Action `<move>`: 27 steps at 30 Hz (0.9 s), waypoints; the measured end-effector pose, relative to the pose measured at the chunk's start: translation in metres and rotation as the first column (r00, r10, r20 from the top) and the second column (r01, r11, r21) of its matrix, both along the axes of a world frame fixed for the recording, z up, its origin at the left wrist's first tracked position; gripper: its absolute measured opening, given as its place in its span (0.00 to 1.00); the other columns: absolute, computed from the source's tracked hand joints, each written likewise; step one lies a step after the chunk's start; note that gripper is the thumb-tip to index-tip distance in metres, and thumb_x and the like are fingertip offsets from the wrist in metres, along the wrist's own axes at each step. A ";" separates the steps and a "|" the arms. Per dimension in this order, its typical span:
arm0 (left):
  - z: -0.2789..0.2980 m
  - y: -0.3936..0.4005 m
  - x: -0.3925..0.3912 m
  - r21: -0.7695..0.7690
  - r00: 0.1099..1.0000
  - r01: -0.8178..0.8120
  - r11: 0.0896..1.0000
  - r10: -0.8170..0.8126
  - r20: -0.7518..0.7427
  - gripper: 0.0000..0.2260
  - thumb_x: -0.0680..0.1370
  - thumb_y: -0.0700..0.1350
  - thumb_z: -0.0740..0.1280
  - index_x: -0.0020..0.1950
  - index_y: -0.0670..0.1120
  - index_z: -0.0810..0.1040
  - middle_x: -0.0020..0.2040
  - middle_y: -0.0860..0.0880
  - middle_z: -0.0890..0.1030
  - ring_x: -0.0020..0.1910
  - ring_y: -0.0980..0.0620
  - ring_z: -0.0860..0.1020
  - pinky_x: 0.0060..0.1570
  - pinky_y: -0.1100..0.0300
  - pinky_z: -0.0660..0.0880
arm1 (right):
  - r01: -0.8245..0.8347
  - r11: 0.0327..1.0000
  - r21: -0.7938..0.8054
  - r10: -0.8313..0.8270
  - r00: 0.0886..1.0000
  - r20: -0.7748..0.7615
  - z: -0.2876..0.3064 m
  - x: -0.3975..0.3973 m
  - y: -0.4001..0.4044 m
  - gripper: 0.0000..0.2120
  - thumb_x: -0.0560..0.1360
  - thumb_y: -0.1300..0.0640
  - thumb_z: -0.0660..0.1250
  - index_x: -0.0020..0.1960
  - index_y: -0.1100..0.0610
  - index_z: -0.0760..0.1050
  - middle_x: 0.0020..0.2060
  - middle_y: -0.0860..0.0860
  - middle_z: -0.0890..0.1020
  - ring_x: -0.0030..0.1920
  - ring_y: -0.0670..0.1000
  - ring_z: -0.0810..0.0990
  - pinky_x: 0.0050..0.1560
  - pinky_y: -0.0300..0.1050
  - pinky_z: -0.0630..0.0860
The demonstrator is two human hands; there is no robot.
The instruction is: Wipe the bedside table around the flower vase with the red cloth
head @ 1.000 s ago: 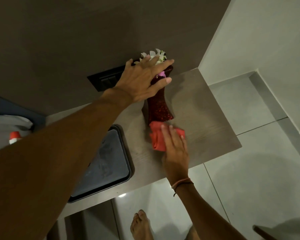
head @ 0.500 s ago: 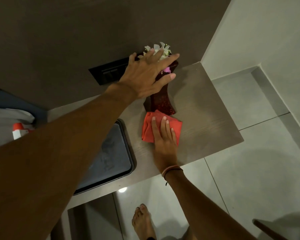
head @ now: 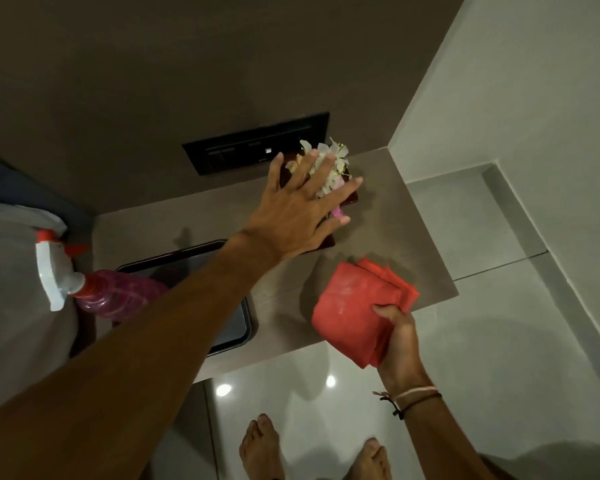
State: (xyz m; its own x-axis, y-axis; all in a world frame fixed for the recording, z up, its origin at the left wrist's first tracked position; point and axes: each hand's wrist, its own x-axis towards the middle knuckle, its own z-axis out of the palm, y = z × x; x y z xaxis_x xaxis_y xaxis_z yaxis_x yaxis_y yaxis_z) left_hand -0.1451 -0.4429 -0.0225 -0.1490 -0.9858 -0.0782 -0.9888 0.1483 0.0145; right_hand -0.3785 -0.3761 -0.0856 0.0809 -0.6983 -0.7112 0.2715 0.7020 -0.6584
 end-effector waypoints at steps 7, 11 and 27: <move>-0.001 0.078 -0.003 -0.122 0.811 -0.376 0.918 0.263 -0.522 0.27 0.83 0.60 0.56 0.82 0.55 0.59 0.83 0.47 0.61 0.83 0.50 0.57 0.82 0.41 0.52 | -0.219 0.975 0.028 0.204 0.942 0.265 0.022 0.003 0.005 0.22 0.75 0.63 0.60 0.67 0.53 0.78 0.59 0.57 0.86 0.57 0.59 0.86 0.51 0.55 0.84; -0.018 0.154 -0.006 0.571 -0.218 -0.598 0.563 0.571 -0.792 0.15 0.79 0.63 0.64 0.62 0.60 0.80 0.61 0.53 0.85 0.60 0.54 0.83 0.54 0.69 0.78 | -0.389 0.921 0.013 0.377 0.898 0.226 0.023 0.060 0.007 0.21 0.69 0.62 0.68 0.62 0.54 0.82 0.55 0.57 0.88 0.50 0.57 0.88 0.44 0.54 0.85; -0.060 0.182 0.069 0.706 -0.332 -0.637 0.311 0.716 -0.615 0.22 0.81 0.40 0.68 0.75 0.43 0.71 0.66 0.38 0.80 0.66 0.37 0.78 0.71 0.41 0.73 | -0.786 0.618 0.021 0.763 0.594 -0.255 -0.001 0.185 -0.002 0.31 0.79 0.72 0.62 0.80 0.62 0.58 0.77 0.59 0.68 0.77 0.57 0.67 0.70 0.46 0.67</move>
State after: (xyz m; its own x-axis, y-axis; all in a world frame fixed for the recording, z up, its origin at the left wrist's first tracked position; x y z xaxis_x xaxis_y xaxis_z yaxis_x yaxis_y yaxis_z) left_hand -0.0756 -0.2613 -0.0821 0.6228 -0.4619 -0.6315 0.2435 -0.6526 0.7175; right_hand -0.1931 -0.3782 -0.0861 0.4729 -0.5039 -0.7229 -0.5048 0.5175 -0.6909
